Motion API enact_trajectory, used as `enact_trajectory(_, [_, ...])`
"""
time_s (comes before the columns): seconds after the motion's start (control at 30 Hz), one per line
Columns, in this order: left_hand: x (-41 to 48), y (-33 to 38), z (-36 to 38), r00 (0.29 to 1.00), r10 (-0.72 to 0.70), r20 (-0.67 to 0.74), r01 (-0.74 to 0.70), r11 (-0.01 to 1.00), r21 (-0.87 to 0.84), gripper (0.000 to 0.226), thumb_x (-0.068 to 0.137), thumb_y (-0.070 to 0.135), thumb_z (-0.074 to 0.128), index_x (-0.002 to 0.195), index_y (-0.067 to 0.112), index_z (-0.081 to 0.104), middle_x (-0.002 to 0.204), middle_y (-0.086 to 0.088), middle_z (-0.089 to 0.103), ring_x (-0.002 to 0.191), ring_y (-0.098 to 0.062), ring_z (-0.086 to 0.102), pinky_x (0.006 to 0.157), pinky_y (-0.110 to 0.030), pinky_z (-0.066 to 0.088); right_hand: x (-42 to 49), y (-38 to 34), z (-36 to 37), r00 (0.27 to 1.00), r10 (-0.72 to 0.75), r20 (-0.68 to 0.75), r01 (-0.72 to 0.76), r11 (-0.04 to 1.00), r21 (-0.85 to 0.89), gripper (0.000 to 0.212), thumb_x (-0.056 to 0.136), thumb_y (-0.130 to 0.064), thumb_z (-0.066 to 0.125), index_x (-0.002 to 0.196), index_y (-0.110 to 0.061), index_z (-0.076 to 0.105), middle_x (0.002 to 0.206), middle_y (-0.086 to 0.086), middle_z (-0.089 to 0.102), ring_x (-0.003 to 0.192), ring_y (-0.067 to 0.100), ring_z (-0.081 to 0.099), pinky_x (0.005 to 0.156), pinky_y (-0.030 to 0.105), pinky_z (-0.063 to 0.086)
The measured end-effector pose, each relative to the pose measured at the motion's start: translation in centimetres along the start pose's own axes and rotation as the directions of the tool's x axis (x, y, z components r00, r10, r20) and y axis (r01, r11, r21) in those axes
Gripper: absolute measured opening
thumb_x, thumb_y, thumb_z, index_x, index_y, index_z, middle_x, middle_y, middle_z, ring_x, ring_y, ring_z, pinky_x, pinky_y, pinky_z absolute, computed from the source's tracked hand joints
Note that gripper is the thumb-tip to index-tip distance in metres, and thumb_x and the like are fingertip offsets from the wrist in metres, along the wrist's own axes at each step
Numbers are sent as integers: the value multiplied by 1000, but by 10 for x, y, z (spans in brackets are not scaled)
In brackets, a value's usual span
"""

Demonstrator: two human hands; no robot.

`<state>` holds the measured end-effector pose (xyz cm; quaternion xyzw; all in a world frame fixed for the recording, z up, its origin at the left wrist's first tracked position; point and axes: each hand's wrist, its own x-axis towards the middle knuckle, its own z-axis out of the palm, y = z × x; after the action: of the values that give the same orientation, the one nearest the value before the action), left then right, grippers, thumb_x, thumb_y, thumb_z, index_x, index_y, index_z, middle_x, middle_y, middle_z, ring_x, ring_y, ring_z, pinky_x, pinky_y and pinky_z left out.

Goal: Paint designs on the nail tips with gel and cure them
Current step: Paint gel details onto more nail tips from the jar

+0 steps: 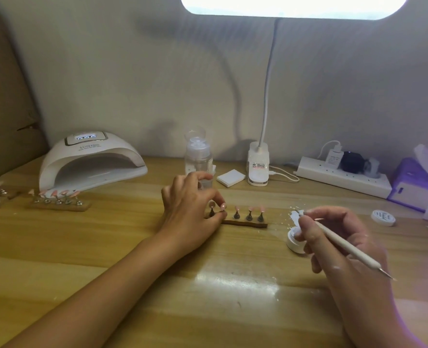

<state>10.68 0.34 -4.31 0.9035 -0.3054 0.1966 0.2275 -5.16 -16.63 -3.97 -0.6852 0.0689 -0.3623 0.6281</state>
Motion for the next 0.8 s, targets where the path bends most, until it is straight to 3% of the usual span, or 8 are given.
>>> enact_trajectory(0.1, [-2, 2, 1, 998, 54, -40, -53, 998, 37, 5, 85, 40, 67, 86, 37, 62, 137, 16, 42, 125, -10, 28, 86, -24, 8, 2, 1, -2, 1000, -14, 0, 14, 999, -38, 14, 84, -29, 68, 97, -25, 71, 82, 3, 76, 59, 4, 63, 47, 15, 48])
enact_trajectory(0.2, [-7, 6, -2, 985, 140, -103, -131, 987, 89, 11, 79, 29, 71, 81, 33, 62, 131, 11, 52, 120, -14, 38, 86, -26, 11, 4, -1, -4, 1000, 13, -21, -12, 1000, 9, 15, 83, -37, 66, 91, -26, 73, 73, 7, 73, 55, 9, 60, 44, 18, 46])
enact_trajectory(0.3, [-8, 18, -9, 912, 322, -254, -299, 946, 125, 10, 77, 22, 70, 81, 26, 62, 114, 11, 65, 103, -15, 51, 82, -30, 25, 7, 0, -7, 997, 57, -57, -53, 997, 64, 16, 82, -41, 67, 83, -27, 75, 60, 7, 66, 46, 9, 52, 42, 17, 43])
enact_trajectory(0.37, [-10, 32, -12, 879, 383, -284, -394, 919, 22, 6, 80, 21, 67, 82, 24, 62, 92, 13, 68, 84, -12, 56, 75, -33, 38, 8, 1, -7, 995, 82, -56, -76, 992, 99, 17, 82, -40, 67, 81, -26, 75, 59, 6, 65, 46, 9, 50, 42, 16, 41])
enact_trajectory(0.43, [-15, 48, -11, 924, 327, -196, -361, 917, -171, 7, 79, 27, 64, 83, 30, 61, 81, 16, 66, 71, -4, 51, 68, -27, 41, 9, 1, -7, 995, 92, -49, -85, 988, 129, 19, 83, -38, 65, 81, -20, 73, 60, 6, 64, 46, 9, 49, 42, 16, 40])
enact_trajectory(0.53, [-24, 56, 0, 969, 248, 10, -222, 884, -412, 7, 81, 37, 62, 87, 33, 65, 87, 22, 68, 68, -7, 56, 63, -29, 48, 9, 3, -8, 994, 98, -36, -92, 983, 156, 14, 88, -30, 64, 89, -16, 66, 61, 7, 65, 47, 10, 50, 42, 17, 40])
enact_trajectory(0.67, [-28, 49, 12, 954, 255, 156, -145, 853, -502, 4, 86, 32, 70, 90, 34, 71, 89, 19, 70, 64, -10, 53, 63, -37, 50, 10, 7, -11, 995, 86, -40, -79, 986, 144, 9, 98, -18, 59, 89, -16, 59, 63, 7, 66, 48, 10, 50, 42, 18, 40])
enact_trajectory(0.8, [-27, 47, 16, 951, 231, 207, -80, 827, -557, 9, 86, 26, 72, 90, 34, 72, 87, 25, 69, 56, -4, 47, 57, -17, 35, 13, 9, -12, 996, 55, -65, -49, 993, 103, 14, 97, -20, 61, 83, -21, 63, 61, 3, 64, 47, 10, 49, 42, 18, 40])
